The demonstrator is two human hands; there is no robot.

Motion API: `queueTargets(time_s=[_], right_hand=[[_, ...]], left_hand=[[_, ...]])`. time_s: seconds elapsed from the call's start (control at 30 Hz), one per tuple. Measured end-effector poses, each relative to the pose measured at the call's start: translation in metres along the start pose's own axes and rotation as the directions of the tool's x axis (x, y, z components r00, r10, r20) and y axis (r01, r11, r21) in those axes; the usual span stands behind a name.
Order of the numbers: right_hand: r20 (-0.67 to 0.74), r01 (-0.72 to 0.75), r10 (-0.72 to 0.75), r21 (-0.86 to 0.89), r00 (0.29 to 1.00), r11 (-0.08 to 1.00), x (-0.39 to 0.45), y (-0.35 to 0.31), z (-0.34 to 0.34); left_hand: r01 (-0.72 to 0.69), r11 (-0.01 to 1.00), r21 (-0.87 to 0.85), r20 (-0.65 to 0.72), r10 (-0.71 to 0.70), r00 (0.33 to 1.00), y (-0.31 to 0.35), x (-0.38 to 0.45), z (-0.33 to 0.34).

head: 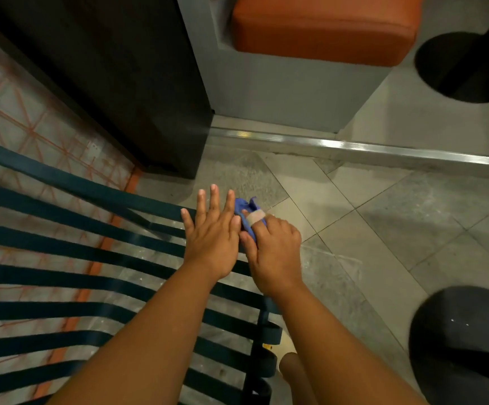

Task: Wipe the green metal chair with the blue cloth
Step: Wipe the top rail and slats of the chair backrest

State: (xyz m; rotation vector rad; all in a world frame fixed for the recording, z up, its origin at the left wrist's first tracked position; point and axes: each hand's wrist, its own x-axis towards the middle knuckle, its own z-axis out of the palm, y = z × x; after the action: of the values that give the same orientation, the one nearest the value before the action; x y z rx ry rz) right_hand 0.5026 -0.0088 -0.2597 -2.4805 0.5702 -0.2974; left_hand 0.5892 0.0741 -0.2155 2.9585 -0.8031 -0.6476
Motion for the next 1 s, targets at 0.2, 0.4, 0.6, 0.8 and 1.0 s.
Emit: queueTargets(time_s=[0.2, 0.4, 0.6, 0.8, 1.0], right_hand=[[-0.056, -0.224, 0.248, 0.274, 0.967, 0.935, 0.005, 0.015, 0.001], [-0.092, -0.137, 0.162, 0.227, 0.983, 0.964, -0.014, 0.011, 0.009], [-0.030, -0.308, 0.414, 0.621, 0.910, 0.721, -0.018, 0.031, 0.014], [-0.076, -0.256, 0.327, 0.467, 0.942, 0.846, -0.031, 0.013, 0.025], [0.017, -0.358, 0.501, 0.719, 0.866, 0.595, -0.029, 0.032, 0.026]], left_hand=[[-0.006, 1.000, -0.001, -0.026, 0.006, 1.000, 0.000, 0.001, 0.002], [-0.002, 1.000, -0.019, -0.041, 0.001, 0.999, 0.001, 0.000, 0.004], [-0.011, 1.000, -0.021, -0.052, 0.010, 0.999, 0.000, 0.001, 0.006], [-0.004, 1.000, -0.012, -0.076, 0.003, 0.997, 0.001, 0.000, 0.009], [-0.013, 1.000, 0.005, -0.097, 0.013, 0.995, -0.001, 0.003, 0.011]])
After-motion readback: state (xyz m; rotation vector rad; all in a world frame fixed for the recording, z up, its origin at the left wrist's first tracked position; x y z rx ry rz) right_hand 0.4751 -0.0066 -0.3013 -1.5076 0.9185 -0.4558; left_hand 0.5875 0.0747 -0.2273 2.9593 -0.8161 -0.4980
